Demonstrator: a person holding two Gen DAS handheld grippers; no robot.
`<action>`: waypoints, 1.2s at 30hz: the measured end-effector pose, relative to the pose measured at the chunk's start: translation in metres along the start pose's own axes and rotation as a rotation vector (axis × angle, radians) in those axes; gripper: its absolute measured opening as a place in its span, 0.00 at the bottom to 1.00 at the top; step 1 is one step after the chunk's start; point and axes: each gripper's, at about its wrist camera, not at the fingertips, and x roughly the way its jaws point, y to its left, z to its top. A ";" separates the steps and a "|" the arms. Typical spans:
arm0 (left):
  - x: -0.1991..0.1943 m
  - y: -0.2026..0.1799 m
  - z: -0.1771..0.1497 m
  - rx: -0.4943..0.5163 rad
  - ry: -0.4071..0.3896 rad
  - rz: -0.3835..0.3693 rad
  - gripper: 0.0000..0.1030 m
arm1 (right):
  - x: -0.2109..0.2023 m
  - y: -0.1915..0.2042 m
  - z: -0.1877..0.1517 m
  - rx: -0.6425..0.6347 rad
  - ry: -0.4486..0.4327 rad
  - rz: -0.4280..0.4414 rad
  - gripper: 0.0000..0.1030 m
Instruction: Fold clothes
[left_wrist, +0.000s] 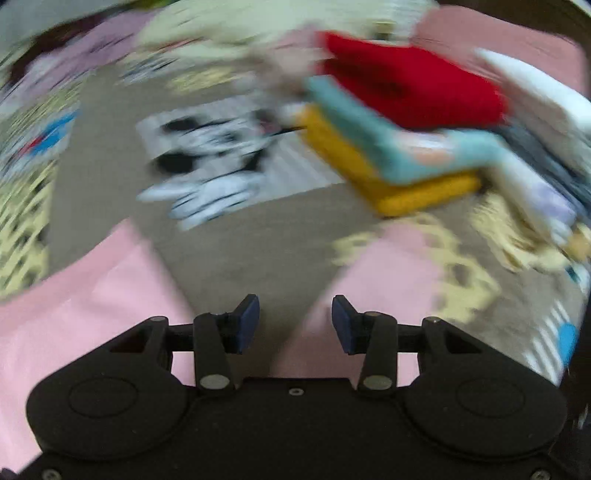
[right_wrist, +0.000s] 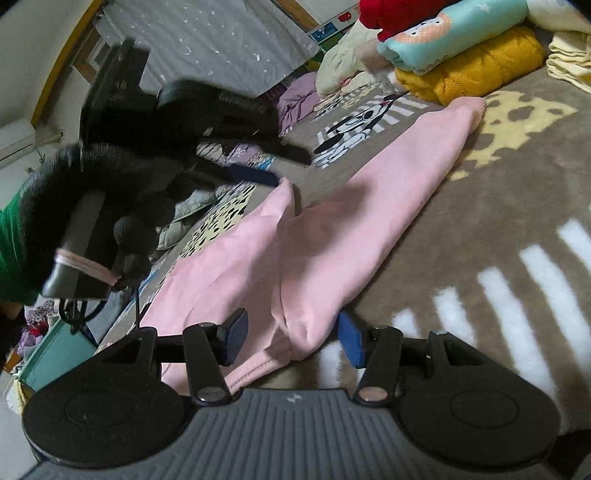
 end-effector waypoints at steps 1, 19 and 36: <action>0.001 -0.014 0.002 0.049 -0.001 -0.033 0.41 | 0.001 0.002 -0.001 -0.012 0.000 -0.005 0.53; 0.091 -0.140 0.015 0.420 0.133 0.146 0.28 | -0.011 0.018 -0.025 -0.177 -0.057 -0.003 0.60; -0.009 -0.082 0.026 0.185 -0.084 0.098 0.03 | -0.008 0.008 -0.012 -0.131 -0.038 0.003 0.59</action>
